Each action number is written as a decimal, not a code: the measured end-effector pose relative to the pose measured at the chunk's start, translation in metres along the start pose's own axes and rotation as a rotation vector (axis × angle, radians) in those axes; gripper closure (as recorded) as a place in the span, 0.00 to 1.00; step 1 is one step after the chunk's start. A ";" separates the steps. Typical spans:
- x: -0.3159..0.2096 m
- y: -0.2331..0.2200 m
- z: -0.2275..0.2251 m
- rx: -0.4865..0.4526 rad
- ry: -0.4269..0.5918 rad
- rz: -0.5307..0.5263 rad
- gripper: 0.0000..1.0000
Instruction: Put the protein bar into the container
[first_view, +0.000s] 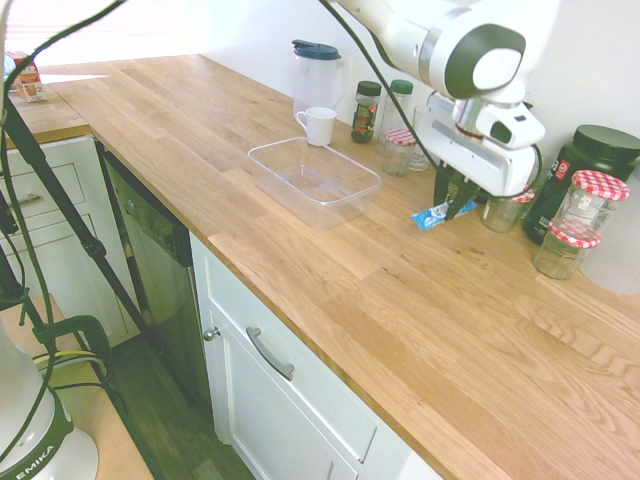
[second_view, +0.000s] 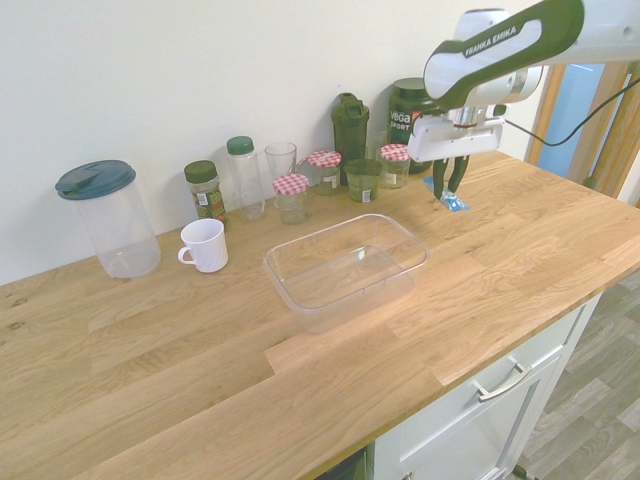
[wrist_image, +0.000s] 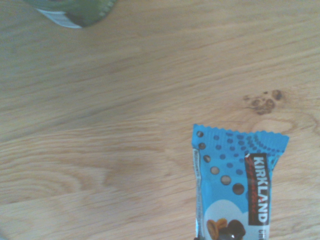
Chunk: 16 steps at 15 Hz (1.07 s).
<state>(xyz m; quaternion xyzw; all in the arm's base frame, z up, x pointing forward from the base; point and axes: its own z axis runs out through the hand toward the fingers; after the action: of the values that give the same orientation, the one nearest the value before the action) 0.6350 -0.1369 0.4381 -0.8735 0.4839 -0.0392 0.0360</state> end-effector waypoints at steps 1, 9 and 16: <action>-0.014 -0.005 -0.011 0.007 0.008 -0.019 1.00; -0.146 -0.064 -0.031 -0.019 0.066 -0.126 1.00; -0.200 -0.096 0.000 -0.054 0.088 -0.161 1.00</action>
<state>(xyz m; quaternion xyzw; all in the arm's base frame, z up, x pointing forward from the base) 0.6095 0.0837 0.4411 -0.9076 0.4142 -0.0670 -0.0121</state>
